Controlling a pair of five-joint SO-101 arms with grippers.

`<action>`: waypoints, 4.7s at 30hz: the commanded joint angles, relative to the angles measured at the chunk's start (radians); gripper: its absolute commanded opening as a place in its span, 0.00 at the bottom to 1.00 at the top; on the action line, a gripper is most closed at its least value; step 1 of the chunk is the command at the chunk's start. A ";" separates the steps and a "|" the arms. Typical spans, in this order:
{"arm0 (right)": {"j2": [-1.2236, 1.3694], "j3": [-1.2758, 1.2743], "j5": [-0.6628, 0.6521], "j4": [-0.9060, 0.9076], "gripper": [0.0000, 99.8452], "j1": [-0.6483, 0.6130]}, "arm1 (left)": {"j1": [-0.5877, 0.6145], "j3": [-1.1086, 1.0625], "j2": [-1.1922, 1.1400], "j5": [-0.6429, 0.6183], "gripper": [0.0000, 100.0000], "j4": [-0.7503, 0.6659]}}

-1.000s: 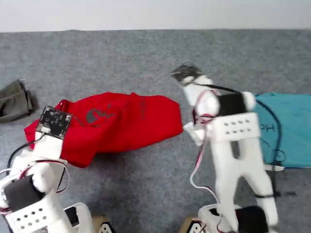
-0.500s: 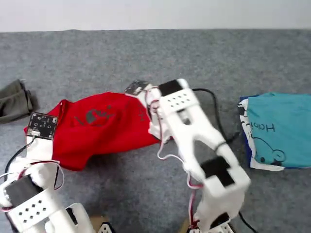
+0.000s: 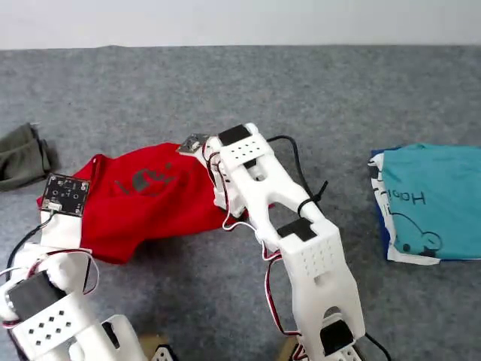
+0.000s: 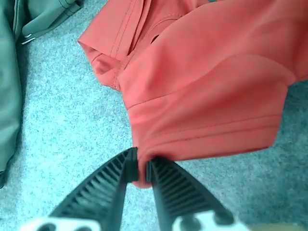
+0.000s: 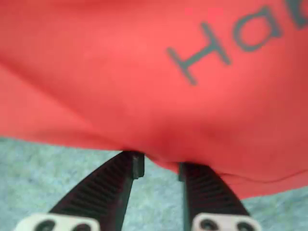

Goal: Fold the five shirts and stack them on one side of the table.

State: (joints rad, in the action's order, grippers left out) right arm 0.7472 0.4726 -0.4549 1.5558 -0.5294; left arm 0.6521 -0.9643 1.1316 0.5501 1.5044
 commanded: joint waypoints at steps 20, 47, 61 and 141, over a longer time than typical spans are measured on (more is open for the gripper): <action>0.147 0.483 -0.110 -0.159 0.04 0.050 | 0.005 -0.002 0.009 0.009 0.00 -0.017; 0.259 0.974 0.005 0.245 0.17 0.113 | 0.000 -0.004 0.011 0.009 0.00 -0.017; 0.242 0.766 0.130 0.236 0.28 0.054 | 0.000 -0.004 0.011 0.009 0.00 -0.017; -1.554 0.258 -0.029 0.239 0.01 0.493 | -0.167 1.148 0.008 -0.141 0.00 -0.677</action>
State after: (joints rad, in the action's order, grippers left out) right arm -0.7334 0.8286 -0.4718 1.7568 -0.0522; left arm 0.4879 0.1695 1.1515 0.3997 0.8355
